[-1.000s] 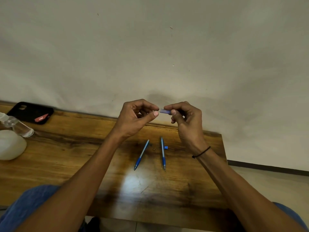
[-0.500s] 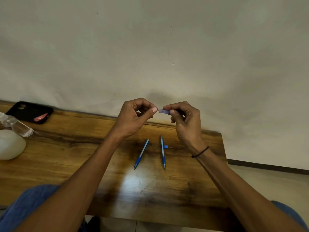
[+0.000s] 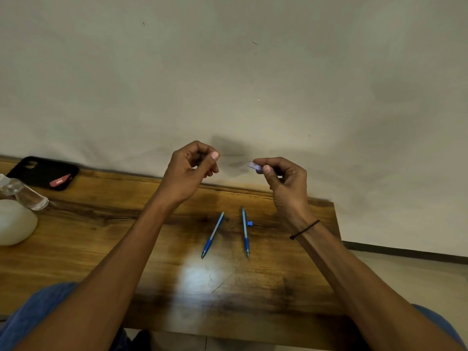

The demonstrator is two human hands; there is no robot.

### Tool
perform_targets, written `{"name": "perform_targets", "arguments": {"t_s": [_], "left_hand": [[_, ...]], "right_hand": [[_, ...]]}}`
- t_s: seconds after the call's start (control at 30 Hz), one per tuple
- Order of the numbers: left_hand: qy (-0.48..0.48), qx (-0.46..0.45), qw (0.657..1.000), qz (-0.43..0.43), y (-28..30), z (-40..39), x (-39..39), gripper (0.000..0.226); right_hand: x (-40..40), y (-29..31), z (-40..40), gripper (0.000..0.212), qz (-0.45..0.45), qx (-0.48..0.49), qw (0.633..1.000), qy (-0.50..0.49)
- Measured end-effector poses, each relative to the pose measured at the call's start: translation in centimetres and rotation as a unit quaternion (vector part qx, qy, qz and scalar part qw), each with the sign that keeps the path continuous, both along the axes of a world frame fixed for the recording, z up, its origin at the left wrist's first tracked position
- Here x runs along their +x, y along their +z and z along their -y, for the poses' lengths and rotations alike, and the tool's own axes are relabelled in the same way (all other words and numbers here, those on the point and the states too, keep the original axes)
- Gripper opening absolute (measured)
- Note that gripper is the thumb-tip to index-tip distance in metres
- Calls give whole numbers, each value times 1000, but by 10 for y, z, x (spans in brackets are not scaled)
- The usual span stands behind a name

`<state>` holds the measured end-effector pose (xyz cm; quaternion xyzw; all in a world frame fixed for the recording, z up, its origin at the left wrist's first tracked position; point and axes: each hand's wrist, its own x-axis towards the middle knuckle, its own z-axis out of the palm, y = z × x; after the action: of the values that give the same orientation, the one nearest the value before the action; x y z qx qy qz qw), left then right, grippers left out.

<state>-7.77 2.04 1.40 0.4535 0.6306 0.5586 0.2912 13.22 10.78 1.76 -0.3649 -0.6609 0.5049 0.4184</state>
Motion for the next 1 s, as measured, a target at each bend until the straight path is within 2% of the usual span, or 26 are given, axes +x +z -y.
{"name": "perform_targets", "arguments": {"t_s": [0.07, 0.13, 0.23, 0.33, 0.43, 0.63, 0.77, 0.87, 0.93, 1.0], "left_hand": [[32, -1, 993, 110, 0, 0, 8, 11], [40, -6, 970, 241, -1, 0, 25, 12], [35, -5, 937, 346, -3, -3, 48, 11], [21, -3, 910, 413, -4, -4, 60, 17], [24, -9, 892, 452, -4, -3, 58, 20], [16, -15, 898, 439, 1, -3, 51, 11], [16, -8, 899, 437, 0, -3, 51, 10], [11, -2, 906, 424, -1, -4, 48, 10], [10, -10, 917, 399, -5, -5, 46, 11], [7, -24, 925, 378, -9, -4, 46, 14]], "right_hand": [[-1, -3, 1, 20, -40, -67, 997, 10], [-3, -5, 6, 16, -99, -165, 981, 34], [-10, -9, 18, 15, -173, -292, 937, 78], [-19, -13, 30, 23, -211, -358, 903, 112], [-22, -15, 35, 24, -220, -377, 890, 130], [-20, -23, 31, 30, -217, -374, 890, 145], [-16, -29, 23, 37, -124, -321, 927, 148], [-6, -36, 8, 29, -25, -262, 960, 94], [5, -40, -8, 15, 102, -154, 980, 79], [14, -46, -23, 14, 260, -16, 958, 119]]}}
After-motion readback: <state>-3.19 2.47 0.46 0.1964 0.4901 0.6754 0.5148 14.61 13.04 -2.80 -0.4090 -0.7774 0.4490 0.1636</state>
